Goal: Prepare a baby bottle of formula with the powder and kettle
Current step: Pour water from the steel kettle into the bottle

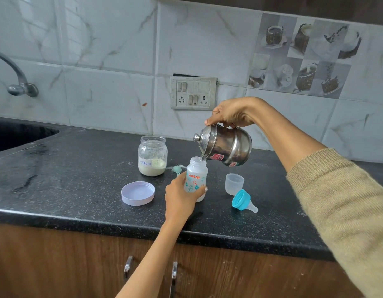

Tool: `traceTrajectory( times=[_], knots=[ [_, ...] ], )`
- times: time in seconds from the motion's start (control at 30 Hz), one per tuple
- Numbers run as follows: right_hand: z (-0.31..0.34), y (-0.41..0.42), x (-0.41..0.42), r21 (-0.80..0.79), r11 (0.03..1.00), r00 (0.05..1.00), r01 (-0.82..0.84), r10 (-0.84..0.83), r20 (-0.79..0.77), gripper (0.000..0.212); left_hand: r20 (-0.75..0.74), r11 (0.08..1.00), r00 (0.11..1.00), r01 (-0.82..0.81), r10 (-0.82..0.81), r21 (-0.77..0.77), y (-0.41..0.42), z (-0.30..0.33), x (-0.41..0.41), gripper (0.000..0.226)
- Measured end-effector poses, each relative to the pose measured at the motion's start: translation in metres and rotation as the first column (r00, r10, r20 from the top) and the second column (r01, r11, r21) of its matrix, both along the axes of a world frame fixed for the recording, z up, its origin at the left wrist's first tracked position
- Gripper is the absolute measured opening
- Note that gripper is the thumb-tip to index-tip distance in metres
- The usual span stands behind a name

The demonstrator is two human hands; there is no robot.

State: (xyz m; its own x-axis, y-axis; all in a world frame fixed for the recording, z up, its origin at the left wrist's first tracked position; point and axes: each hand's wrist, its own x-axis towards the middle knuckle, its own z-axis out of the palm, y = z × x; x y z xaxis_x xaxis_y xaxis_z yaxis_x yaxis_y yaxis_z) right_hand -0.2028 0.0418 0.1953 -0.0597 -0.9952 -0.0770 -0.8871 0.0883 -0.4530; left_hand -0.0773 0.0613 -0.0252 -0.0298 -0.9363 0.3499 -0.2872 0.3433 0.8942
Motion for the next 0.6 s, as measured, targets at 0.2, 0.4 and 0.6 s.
traceTrajectory(
  times=[0.2, 0.4, 0.6],
  knots=[
    [0.0, -0.0007, 0.001, -0.003, 1.0, 1.0, -0.001, 0.001, -0.008, 0.031, -0.002, 1.0, 1.0, 0.0, 0.0, -0.001, -0.0005, -0.0007, -0.0003, 0.045],
    [0.0005, -0.001, 0.0005, -0.005, 1.0, 1.0, 0.0, 0.0, -0.001, 0.032, -0.006, 1.0, 1.0, 0.006, -0.006, -0.002, 0.0001, -0.0003, 0.0, 0.048],
    [0.0005, 0.0006, 0.0025, -0.006, 1.0, 1.0, 0.0, 0.0, -0.013, 0.031, -0.006, 1.0, 1.0, 0.007, -0.007, 0.003, -0.0001, -0.0006, -0.0004, 0.05]
  ],
)
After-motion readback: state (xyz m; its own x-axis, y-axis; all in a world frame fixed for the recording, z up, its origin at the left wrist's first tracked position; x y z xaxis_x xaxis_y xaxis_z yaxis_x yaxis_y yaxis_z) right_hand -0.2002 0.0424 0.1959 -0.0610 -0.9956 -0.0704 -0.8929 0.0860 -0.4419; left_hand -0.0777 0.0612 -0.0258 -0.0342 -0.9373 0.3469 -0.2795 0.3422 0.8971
